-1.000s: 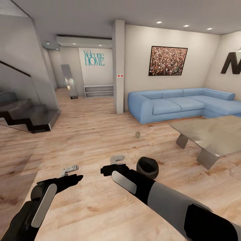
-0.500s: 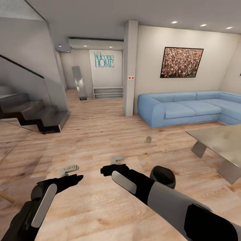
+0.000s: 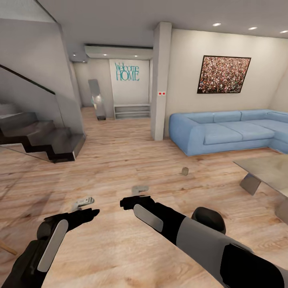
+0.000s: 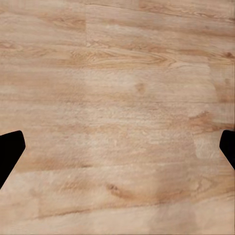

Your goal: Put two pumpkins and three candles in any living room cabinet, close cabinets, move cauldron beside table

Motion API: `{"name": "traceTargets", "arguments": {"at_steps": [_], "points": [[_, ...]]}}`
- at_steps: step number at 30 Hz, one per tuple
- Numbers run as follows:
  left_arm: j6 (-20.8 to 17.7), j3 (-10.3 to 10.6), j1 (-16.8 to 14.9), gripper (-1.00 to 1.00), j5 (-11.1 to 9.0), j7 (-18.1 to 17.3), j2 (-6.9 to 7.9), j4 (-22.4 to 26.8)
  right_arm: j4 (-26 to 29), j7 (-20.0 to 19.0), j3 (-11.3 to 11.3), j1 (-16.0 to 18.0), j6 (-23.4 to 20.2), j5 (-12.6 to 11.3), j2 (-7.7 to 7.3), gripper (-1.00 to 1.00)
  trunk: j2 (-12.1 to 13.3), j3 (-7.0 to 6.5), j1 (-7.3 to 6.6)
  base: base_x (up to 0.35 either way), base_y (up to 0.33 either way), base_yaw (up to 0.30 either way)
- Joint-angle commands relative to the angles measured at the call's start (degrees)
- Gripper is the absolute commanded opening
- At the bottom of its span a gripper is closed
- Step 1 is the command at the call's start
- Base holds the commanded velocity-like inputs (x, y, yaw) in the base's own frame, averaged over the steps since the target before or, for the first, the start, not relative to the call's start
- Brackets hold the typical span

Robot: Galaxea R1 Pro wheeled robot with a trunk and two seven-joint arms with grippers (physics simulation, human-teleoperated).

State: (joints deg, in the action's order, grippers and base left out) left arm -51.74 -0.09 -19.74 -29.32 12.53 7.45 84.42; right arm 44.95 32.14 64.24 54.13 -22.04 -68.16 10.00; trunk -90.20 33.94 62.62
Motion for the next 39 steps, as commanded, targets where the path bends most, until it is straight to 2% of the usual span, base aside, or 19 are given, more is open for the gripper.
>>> {"name": "traceTargets", "arguments": {"at_steps": [1,10,25,39], "points": [[-0.2,0.0,0.0,1.00,-0.6,0.5,0.02,0.0,0.0,0.4,0.2,0.1,-0.1,-0.3,0.00,1.00,0.0,0.05,0.03,0.257,0.247,0.097],[-0.2,0.0,0.0,1.00,-0.6,0.5,0.02,0.0,0.0,0.4,0.2,0.1,0.0,-0.3,0.00,1.00,0.0,-0.15,0.03,0.264,0.227,0.143],[-0.2,0.0,0.0,1.00,-0.7,0.6,0.02,0.0,0.0,0.4,0.2,0.1,0.0,-0.3,0.00,1.00,0.0,-0.16,0.03,0.284,0.189,0.006],[-0.2,0.0,0.0,1.00,-0.6,0.6,0.02,0.0,0.0,-0.7,0.2,0.1,-0.1,-0.3,0.00,1.00,0.0,-0.16,0.03,0.319,0.097,0.000]]}}
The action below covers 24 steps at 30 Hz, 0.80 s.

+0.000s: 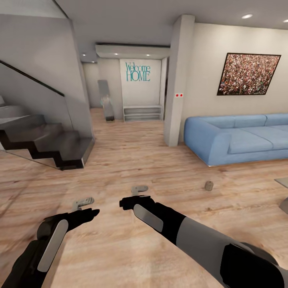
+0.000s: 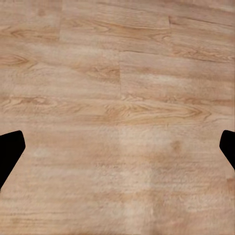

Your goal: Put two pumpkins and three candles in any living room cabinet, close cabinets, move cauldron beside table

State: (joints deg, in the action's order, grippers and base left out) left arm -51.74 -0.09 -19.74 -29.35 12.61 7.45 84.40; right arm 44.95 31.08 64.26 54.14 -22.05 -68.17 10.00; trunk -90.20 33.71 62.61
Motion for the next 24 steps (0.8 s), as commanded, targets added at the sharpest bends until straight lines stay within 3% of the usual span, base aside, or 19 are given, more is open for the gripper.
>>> {"name": "traceTargets", "arguments": {"at_steps": [1,24], "points": [[-0.2,0.0,0.0,1.00,-0.6,0.5,0.02,0.1,0.1,0.4,0.2,0.1,-0.1,-0.3,0.00,1.00,0.0,0.06,0.03,0.326,0.039,0.000],[-0.2,0.0,0.0,1.00,-0.5,0.5,0.02,0.1,0.1,0.4,0.2,0.1,0.0,-0.3,0.00,1.00,0.0,0.06,0.03,0.327,0.066,0.000]]}}
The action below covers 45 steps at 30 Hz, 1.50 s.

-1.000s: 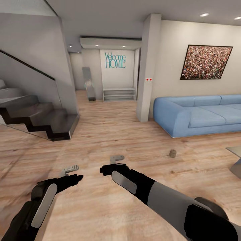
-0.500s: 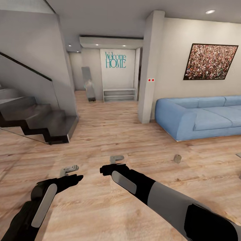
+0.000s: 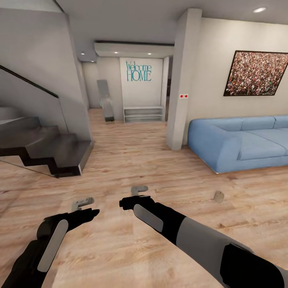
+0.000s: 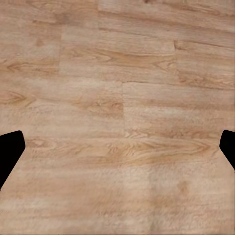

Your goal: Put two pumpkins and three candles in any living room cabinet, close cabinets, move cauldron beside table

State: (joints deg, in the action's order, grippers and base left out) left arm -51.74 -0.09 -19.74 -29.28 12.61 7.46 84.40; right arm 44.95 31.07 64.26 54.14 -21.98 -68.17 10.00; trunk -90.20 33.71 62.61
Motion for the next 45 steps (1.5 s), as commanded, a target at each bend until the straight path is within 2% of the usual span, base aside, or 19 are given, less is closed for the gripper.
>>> {"name": "traceTargets", "arguments": {"at_steps": [1,16,22,45], "points": [[-0.2,0.0,0.0,1.00,-0.6,0.5,0.02,0.1,0.1,0.4,0.2,0.1,-0.1,-0.3,0.00,1.00,0.0,0.06,0.03,0.329,0.013,0.000],[-0.2,0.0,0.0,1.00,-0.6,0.5,0.08,0.1,0.1,0.4,0.2,0.1,0.0,-0.3,0.00,1.00,0.0,0.06,0.03,0.330,0.027,-0.003],[-0.2,0.0,0.0,1.00,-0.6,0.5,0.10,0.1,0.1,0.4,0.1,0.1,0.1,-0.3,0.00,1.00,0.0,-0.04,0.03,0.330,0.071,-0.198],[-0.2,0.0,0.0,1.00,-0.6,0.5,0.13,0.1,0.1,0.4,0.1,0.1,0.8,-0.3,0.00,1.00,0.0,-0.09,0.03,0.330,0.109,-0.026]]}}
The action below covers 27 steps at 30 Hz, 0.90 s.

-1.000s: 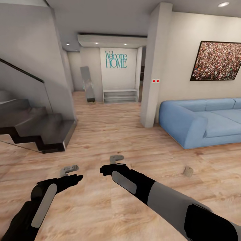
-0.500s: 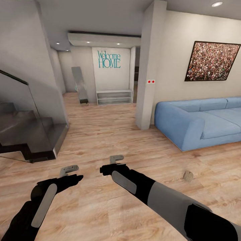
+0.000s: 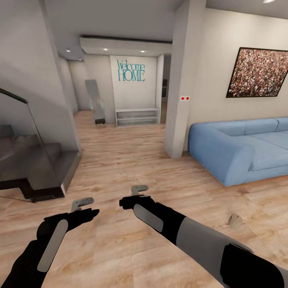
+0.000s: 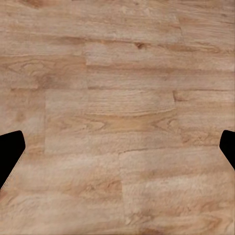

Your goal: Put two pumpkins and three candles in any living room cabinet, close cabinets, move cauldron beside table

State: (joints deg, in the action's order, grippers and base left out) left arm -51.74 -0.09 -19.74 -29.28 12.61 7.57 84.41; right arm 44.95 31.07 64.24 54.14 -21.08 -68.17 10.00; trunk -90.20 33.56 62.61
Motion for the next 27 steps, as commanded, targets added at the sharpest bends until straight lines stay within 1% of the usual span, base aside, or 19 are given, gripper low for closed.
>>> {"name": "traceTargets", "arguments": {"at_steps": [1,7,10,18,27], "points": [[-0.2,0.0,0.0,1.00,-0.6,0.5,0.01,0.1,0.1,0.4,0.2,0.1,-0.1,-0.3,0.00,1.00,0.0,0.06,0.03,0.330,0.114,0.000],[-0.2,0.0,0.0,1.00,-0.6,0.5,0.04,0.1,0.1,0.4,0.2,0.1,0.0,-0.3,0.00,1.00,0.0,0.05,0.03,0.330,0.114,-0.001],[-0.2,0.0,0.0,1.00,-0.6,0.5,0.05,0.1,0.1,0.4,0.1,0.1,0.0,-0.3,0.00,1.00,0.0,-0.10,0.03,0.330,0.127,-0.091],[-0.2,0.0,0.0,1.00,-0.6,0.5,0.08,0.1,0.0,-0.5,0.1,0.1,0.0,-0.3,0.00,1.00,0.0,-0.59,0.03,0.314,0.171,-0.215],[-0.2,0.0,0.0,1.00,-0.6,0.5,0.08,0.1,0.0,-0.7,0.1,0.1,0.0,-0.3,0.00,1.00,0.0,-1.05,0.03,0.293,0.202,-0.238]]}}
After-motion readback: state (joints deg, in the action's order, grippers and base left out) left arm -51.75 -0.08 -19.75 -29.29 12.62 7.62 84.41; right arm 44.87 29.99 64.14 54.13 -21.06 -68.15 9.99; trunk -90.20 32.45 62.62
